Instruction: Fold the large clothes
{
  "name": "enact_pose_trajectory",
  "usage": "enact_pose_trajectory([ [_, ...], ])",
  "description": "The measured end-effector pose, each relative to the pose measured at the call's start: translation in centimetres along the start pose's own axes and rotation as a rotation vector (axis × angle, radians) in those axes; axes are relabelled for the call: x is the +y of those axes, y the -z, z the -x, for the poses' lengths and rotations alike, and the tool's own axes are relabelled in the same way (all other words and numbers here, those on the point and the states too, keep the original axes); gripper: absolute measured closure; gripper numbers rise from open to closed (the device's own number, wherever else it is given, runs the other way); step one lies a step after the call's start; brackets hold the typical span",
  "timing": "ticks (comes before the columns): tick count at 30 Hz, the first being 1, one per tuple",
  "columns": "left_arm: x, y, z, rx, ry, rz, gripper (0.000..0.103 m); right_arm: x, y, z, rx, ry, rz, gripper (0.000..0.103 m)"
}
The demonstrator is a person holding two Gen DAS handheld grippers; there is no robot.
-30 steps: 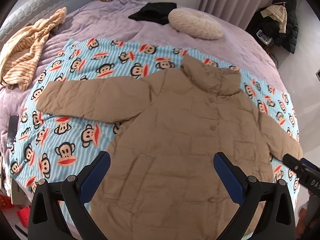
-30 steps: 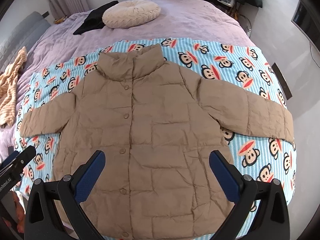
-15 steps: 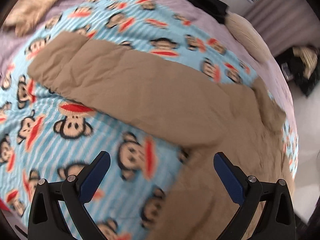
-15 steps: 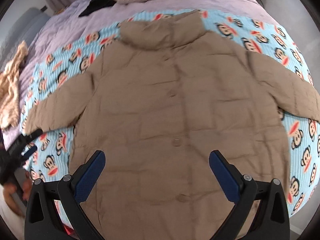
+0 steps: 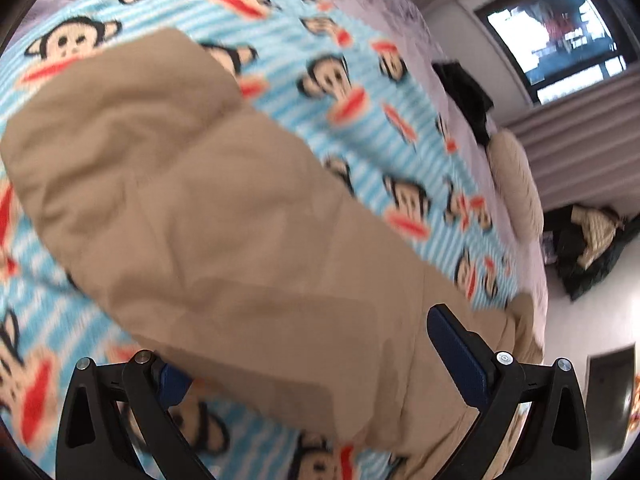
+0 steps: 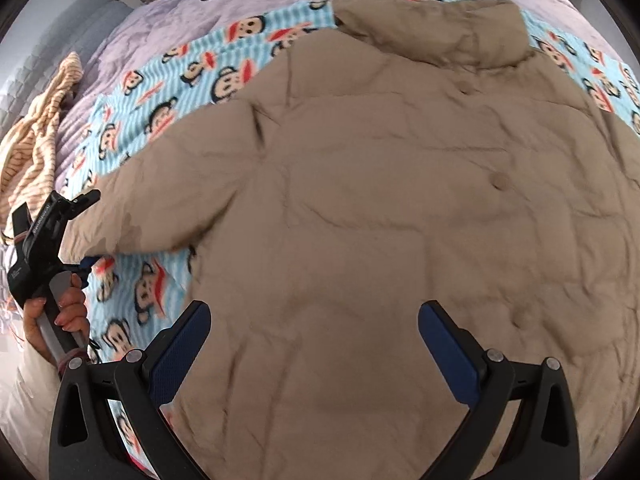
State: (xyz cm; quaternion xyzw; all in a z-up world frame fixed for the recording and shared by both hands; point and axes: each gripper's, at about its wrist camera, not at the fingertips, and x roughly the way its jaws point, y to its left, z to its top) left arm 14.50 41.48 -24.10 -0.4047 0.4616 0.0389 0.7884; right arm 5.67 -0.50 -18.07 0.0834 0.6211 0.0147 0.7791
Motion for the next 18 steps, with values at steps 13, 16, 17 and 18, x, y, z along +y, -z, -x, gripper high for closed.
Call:
enact_pose_trajectory([
  [13,-4.2,-2.5,1.6,-0.085,-0.044,-0.281,0.098,4.0,-6.0,-5.8,-0.037,-0.176,-0.056,0.098],
  [16,-6.6,-1.9,3.7,-0.104,0.008,-0.352,0.098,5.0,-6.4,-7.7,-0.03,-0.229,-0.05,0.098],
  [17,-7.8,-1.7,4.5,-0.11,0.037,-0.38,0.098,5.3,-6.4,-8.6,-0.015,-0.254,-0.051,0.098],
  [18,-8.8,-1.5,5.0,-0.111,0.063,-0.401,0.098,5.5,-6.4,-9.3,-0.001,-0.266,-0.054,0.098],
])
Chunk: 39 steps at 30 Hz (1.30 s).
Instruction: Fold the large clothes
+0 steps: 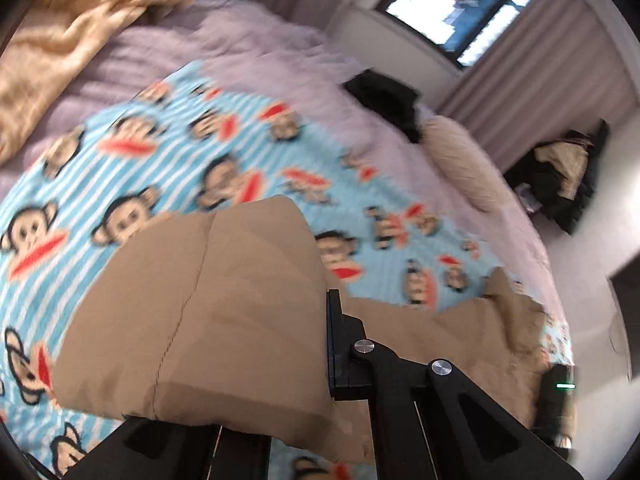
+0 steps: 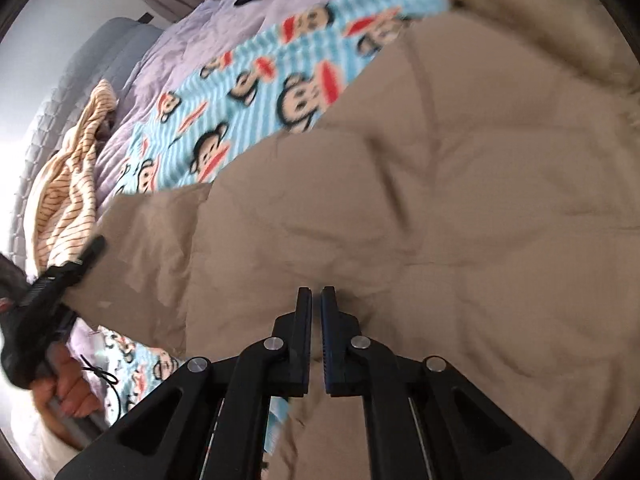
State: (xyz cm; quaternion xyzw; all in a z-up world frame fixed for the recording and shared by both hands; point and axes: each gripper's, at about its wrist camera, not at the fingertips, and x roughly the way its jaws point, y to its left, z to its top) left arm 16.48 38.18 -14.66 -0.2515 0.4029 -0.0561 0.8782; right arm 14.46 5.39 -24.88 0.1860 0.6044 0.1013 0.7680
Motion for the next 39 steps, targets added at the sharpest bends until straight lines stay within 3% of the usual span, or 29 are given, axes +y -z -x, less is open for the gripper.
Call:
enact_pose_trajectory([
  [4,-5.4,-0.6,0.5,0.01,0.144,-0.083,0.098,-0.7,0.7,-2.7,0.046,-0.02,-0.037,0.098],
  [8,-12.7,0.3,-0.7,0.031,0.256,-0.159,0.098,-1.2,0.7,-2.8,0.07,-0.056,-0.033,0.098],
  [11,-18.5,1.9,-2.4,0.059,0.314,-0.192,0.098,-2.4,1.1,0.1,0.07,-0.108,-0.028,0.098],
  [14,-24.8,4.7,-4.2,0.103,0.37,-0.257,0.097,-5.3,2.1,4.8,0.019,-0.088,-0.047,0.098],
  [18,-32.9,11.0,-8.7,0.194,0.309,-0.436,0.097,-11.9,4.2,12.0,-0.08,0.047,-0.109,0.098],
  [21,-35.3,15.9,-12.4,0.247,0.178,-0.553,0.097,-16.8,5.8,15.9,-0.121,0.138,-0.175,0.098],
  [24,-35.0,19.9,-14.7,0.3,0.055,-0.638,0.097,-20.3,7.2,18.0,-0.136,0.183,-0.234,0.098],
  [25,-34.6,20.5,-15.0,0.31,0.04,-0.644,0.094,-21.2,7.6,18.3,-0.137,0.189,-0.253,0.098],
  [26,-34.2,20.9,-15.0,0.322,0.033,-0.649,0.073,-21.7,7.8,18.5,-0.136,0.187,-0.264,0.098],
  [27,-34.0,21.2,-14.7,0.332,0.051,-0.654,0.038,-22.2,8.1,18.7,-0.135,0.185,-0.275,0.098],
  [29,-33.8,21.2,-13.3,0.302,0.051,-0.67,0.012,-22.5,8.3,18.7,-0.135,0.187,-0.279,0.098],
  [32,-32.8,20.3,-10.0,0.27,0.041,-0.688,0.012,-21.9,7.8,19.3,-0.136,0.196,-0.264,0.098],
  [35,-29.9,17.9,-7.5,0.246,0.041,-0.628,0.012,-20.3,6.7,19.8,-0.152,0.225,-0.19,0.096],
  [36,-28.2,16.8,-6.3,0.234,0.025,-0.591,0.012,-20.1,6.7,20.3,-0.158,0.231,-0.155,0.087],
  [37,-26.7,16.0,-5.8,0.229,0.012,-0.56,0.012,-18.6,6.2,20.3,-0.167,0.244,-0.104,0.062],
  [39,-22.5,13.7,-4.7,0.229,-0.031,-0.455,0.012,-15.7,5.5,20.3,-0.197,0.265,0.006,0.025],
])
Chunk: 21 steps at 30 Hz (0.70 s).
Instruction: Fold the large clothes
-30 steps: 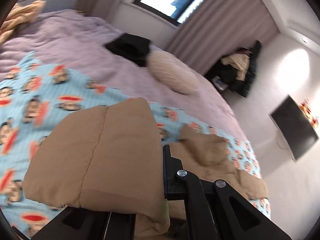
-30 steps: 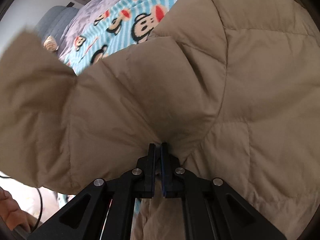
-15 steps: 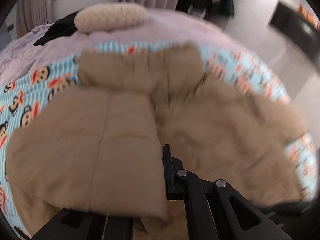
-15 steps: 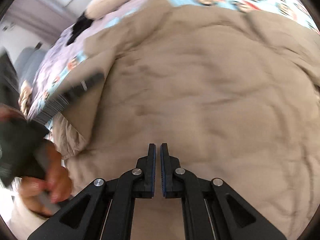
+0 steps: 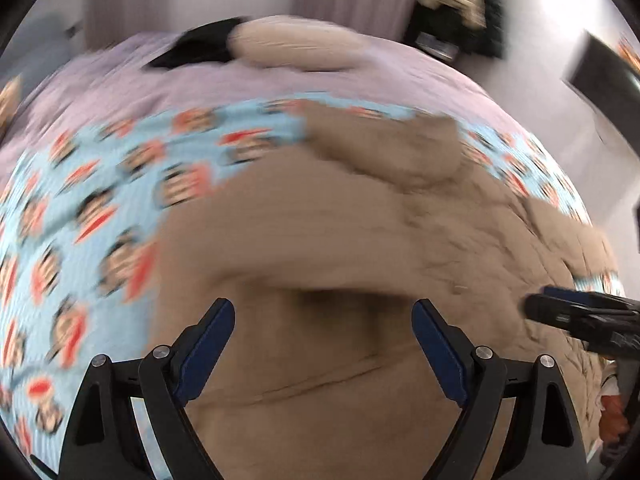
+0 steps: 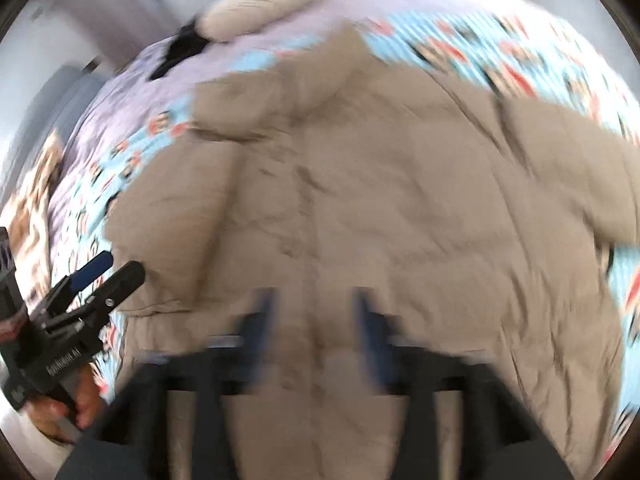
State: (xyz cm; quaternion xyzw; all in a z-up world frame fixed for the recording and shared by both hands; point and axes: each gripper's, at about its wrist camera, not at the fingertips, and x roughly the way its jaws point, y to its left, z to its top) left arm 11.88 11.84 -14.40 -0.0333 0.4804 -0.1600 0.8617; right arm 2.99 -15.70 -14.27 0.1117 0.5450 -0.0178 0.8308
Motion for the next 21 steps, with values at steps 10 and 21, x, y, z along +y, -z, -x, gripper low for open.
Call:
enact_pose_trajectory([
  [10,15.6,-1.7,-7.1,0.161,0.235,0.525,0.012,16.9,0.2,-5.3,-0.121,0.255,0.708,0.024],
  [21,10.8,-4.9,-6.5,0.051,0.076,0.219,0.086,10.6,-4.0,-4.3,-0.211,0.243,0.316,0.099],
])
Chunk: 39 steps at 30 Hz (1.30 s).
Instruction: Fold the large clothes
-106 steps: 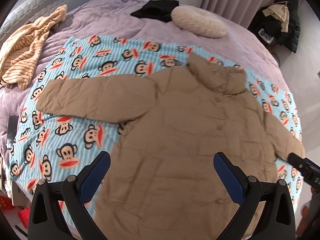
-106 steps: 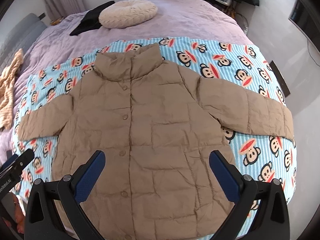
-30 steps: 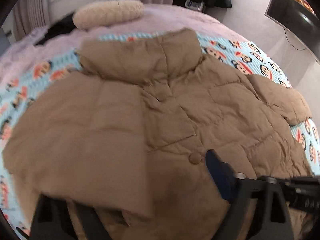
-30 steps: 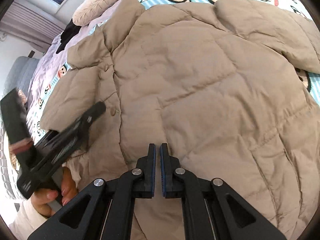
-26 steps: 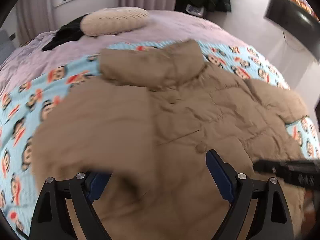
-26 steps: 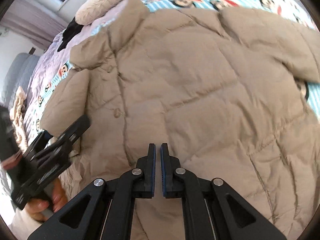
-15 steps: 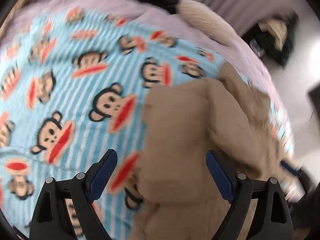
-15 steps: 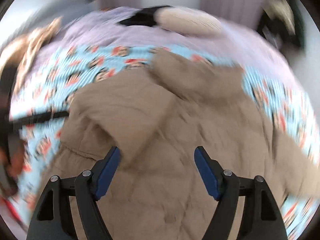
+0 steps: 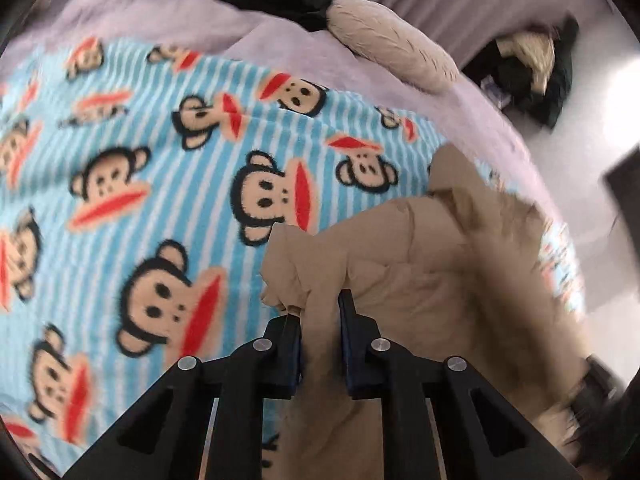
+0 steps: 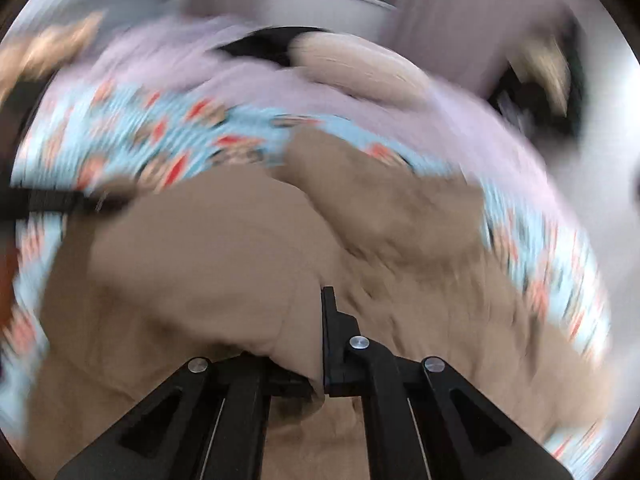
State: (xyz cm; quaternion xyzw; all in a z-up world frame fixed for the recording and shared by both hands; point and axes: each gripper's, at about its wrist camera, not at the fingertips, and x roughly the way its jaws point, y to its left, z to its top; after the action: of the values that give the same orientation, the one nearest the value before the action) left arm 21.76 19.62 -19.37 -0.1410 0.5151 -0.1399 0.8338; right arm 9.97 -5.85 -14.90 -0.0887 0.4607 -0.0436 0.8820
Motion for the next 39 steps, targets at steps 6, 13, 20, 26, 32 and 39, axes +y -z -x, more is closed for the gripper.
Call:
enact_pose_trajectory([
  [6,-0.5,0.7,-1.6,0.013,-0.14,-0.068,0.084,-12.8,8.0,-5.4,0.238,-0.393,-0.852,0.093],
  [13,-0.1,0.3,3.7,-0.13,-0.316,-0.07,0.029,-17.4,11.0,-2.1,0.22,-0.337,-0.95,0.056],
  [20,-1.6,4.3,4.2,-0.022,-0.293,-0.164,0.029,-17.9,8.0,2.4,0.116,-0.15,-0.66,0.061],
  [26,-1.5,7.6,1.0,0.042,-0.303,-0.108,0.029,-19.0,5.9,-2.7,0.209,-0.171,-0.613,0.054],
  [32,-0.7,7.5,-0.3,0.051,-0.318,-0.094,0.025,-18.0,8.5,-3.0,0.277,-0.138,-0.563,0.095],
  [39,-1.5,7.4,0.4,0.057,-0.349,-0.105,0.025,-17.5,8.4,-2.5,0.263,-0.098,-0.474,0.093],
])
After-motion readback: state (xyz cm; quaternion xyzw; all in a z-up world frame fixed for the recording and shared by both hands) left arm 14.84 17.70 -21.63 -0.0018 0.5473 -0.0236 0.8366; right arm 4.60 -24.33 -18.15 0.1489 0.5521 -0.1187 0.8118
